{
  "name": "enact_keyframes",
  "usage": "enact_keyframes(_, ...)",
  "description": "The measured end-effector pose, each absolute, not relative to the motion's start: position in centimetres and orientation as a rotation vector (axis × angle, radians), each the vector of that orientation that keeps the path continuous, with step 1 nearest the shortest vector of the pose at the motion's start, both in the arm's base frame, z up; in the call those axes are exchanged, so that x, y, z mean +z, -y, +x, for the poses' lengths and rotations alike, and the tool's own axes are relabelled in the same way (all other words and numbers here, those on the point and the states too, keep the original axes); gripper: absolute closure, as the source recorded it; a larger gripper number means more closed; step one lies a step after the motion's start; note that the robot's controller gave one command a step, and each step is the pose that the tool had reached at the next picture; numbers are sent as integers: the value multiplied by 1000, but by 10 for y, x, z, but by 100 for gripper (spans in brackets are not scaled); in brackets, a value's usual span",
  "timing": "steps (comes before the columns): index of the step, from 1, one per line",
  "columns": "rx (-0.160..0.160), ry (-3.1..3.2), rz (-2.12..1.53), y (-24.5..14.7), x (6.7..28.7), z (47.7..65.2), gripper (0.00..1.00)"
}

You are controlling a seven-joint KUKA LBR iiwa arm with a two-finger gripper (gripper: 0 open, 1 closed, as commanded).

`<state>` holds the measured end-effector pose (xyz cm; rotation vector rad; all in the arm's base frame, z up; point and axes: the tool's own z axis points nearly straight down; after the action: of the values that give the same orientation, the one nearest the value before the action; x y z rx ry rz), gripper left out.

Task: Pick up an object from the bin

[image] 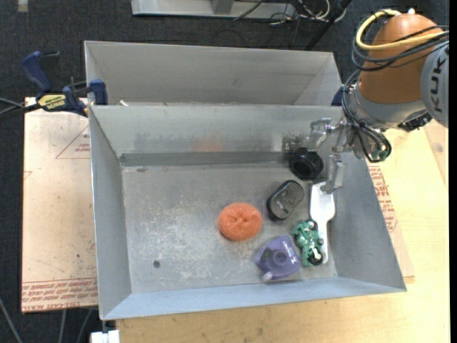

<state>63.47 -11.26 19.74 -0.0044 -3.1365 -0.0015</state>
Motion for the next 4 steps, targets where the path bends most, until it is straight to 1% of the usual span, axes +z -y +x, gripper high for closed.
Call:
enact_keyframes(1,0,3144,-2,112,203,636,0)
enact_keyframes(2,2,3148,102,110,170,640,0)
enact_keyframes(3,0,3149,70,102,110,642,0)
enact_keyframes(4,-1,3146,40,80,83,641,0)
